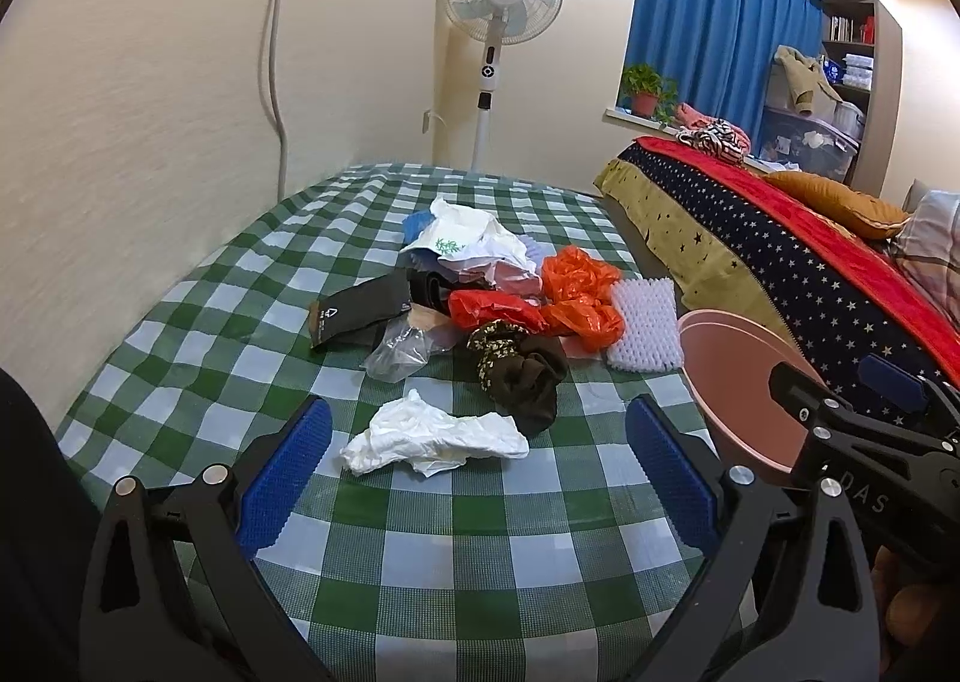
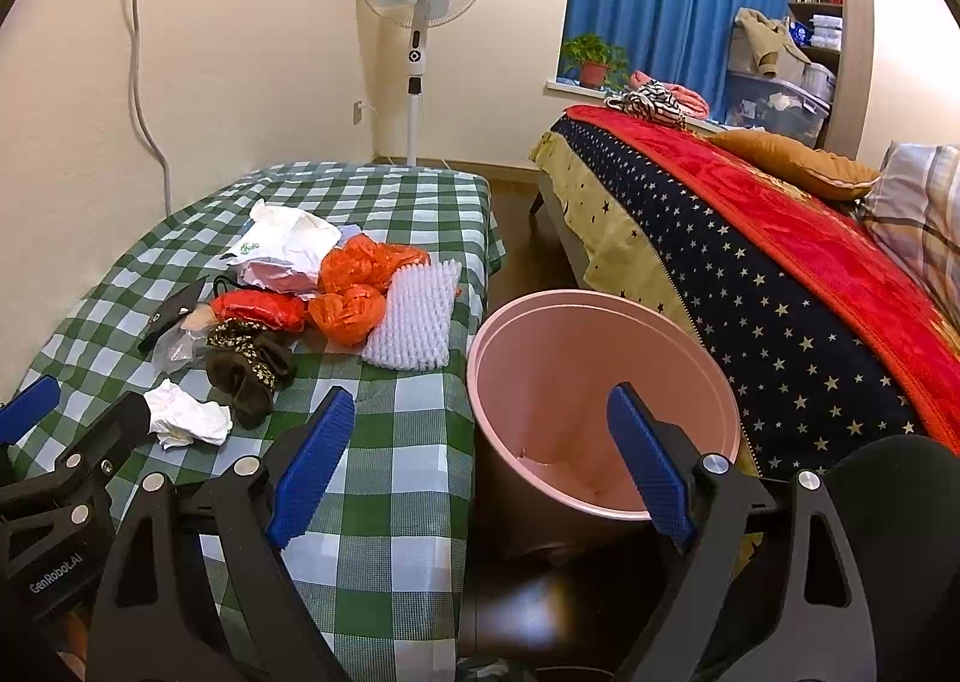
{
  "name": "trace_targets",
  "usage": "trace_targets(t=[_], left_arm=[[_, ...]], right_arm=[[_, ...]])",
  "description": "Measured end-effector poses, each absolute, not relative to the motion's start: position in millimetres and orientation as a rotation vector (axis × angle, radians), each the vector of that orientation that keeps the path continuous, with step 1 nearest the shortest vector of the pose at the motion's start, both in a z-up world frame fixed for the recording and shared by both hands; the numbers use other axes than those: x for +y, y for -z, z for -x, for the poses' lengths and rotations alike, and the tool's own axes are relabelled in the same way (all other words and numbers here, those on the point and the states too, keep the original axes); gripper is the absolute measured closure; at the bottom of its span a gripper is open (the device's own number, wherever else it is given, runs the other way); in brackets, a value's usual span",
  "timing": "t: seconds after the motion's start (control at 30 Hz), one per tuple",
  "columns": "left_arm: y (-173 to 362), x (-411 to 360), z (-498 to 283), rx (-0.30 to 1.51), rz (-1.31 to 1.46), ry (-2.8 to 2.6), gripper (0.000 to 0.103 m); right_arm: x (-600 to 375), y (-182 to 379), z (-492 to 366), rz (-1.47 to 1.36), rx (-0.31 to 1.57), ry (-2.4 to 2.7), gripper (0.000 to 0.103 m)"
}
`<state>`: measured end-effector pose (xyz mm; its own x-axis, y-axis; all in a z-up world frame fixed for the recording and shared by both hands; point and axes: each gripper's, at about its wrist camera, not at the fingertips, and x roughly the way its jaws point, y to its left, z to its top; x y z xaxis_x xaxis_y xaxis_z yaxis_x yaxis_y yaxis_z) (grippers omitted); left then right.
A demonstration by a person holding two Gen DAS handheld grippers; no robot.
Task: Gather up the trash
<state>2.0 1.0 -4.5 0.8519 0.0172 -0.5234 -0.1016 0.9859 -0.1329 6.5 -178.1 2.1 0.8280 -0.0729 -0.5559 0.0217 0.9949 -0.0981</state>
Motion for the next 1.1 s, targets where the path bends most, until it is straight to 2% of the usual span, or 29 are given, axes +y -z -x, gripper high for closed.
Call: trace_targets(t=[1.1], left_arm=[[-2,2,-2,0.549,0.163,-0.061,0.008]], right_arm=[[-179,-2,-6,0.085,0.592,0.049,0.018]])
